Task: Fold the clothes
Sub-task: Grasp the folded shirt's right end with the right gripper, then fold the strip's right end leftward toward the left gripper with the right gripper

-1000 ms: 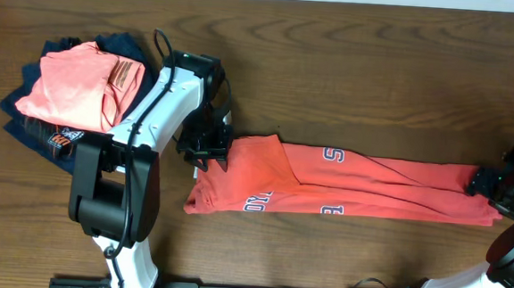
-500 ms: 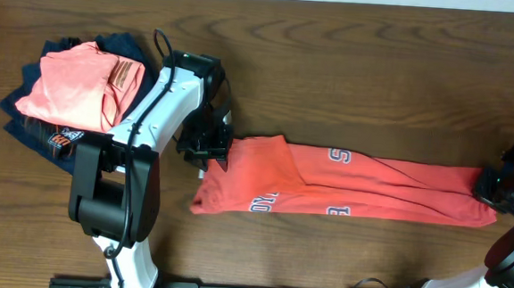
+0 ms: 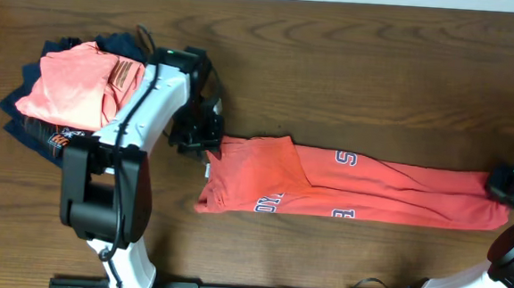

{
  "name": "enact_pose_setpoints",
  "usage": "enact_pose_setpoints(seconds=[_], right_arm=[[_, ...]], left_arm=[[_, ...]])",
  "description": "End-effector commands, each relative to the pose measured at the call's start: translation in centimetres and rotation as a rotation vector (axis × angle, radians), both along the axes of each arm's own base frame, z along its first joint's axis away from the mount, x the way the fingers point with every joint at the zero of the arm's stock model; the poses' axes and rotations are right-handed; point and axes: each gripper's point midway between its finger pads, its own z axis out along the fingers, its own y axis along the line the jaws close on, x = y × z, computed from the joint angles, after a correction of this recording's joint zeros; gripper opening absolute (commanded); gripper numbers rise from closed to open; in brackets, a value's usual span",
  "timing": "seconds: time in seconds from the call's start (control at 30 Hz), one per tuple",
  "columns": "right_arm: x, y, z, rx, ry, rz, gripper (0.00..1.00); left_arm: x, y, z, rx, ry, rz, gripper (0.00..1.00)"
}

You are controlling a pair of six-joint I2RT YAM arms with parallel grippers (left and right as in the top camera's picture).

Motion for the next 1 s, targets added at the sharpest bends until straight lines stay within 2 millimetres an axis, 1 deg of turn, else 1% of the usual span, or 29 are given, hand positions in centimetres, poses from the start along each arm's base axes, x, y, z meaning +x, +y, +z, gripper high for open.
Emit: enact_pose_setpoints(seconds=[0.0, 0.07, 0.23, 0.3, 0.33, 0.43, 0.5, 0.63, 0.7, 0.83, 0.87, 0.9, 0.97], right_arm=[[1.8, 1.8, 1.9, 0.054, -0.043, -0.015, 0.01], [1.8, 3.4, 2.2, 0.083, -0.011, 0.019, 0.01], [2.4, 8.9, 2.4, 0.122, 0.07, 0.14, 0.01], [3.0, 11.4, 2.5, 0.13, 0.086, 0.183, 0.01], [3.5, 13.1, 2.5, 0.148, 0.084, 0.222, 0.01], [4.4, 17.4, 2.5, 0.186, 0.076, 0.291, 0.01], [4.7, 19.8, 2.5, 0.177, 0.081, 0.31, 0.01], [5.2, 23.7, 2.3, 0.162, 0.071, 0.385, 0.02], [5.1, 25.5, 2.3, 0.158, 0.073, 0.422, 0.03], [4.6, 28.1, 2.3, 0.153, 0.08, 0.491, 0.06], [4.5, 28.5, 2.3, 0.152, 0.082, 0.505, 0.1], [4.4, 28.9, 2.3, 0.151, 0.083, 0.518, 0.17], [4.2, 29.7, 2.3, 0.15, 0.084, 0.546, 0.33]], left_arm=[[0.3, 0.3, 0.8, -0.008, -0.021, 0.039, 0.43], [0.3, 0.2, 0.8, -0.014, -0.021, 0.04, 0.43], [0.4, 0.2, 0.8, -0.016, -0.028, 0.039, 0.43], [0.5, 0.2, 0.8, -0.016, -0.031, 0.039, 0.43], [0.5, 0.2, 0.8, -0.016, -0.032, 0.039, 0.43], [0.5, 0.2, 0.8, -0.016, -0.031, 0.039, 0.43], [0.5, 0.2, 0.8, -0.016, -0.031, 0.039, 0.43], [0.5, 0.2, 0.8, -0.016, -0.031, 0.039, 0.43], [0.5, 0.2, 0.8, -0.016, -0.031, 0.039, 0.43], [0.5, 0.2, 0.8, -0.016, -0.031, 0.039, 0.43], [0.5, 0.2, 0.8, -0.016, -0.031, 0.039, 0.43], [0.5, 0.2, 0.8, -0.016, -0.031, 0.039, 0.43], [0.5, 0.2, 0.8, -0.016, -0.031, 0.039, 0.43]])
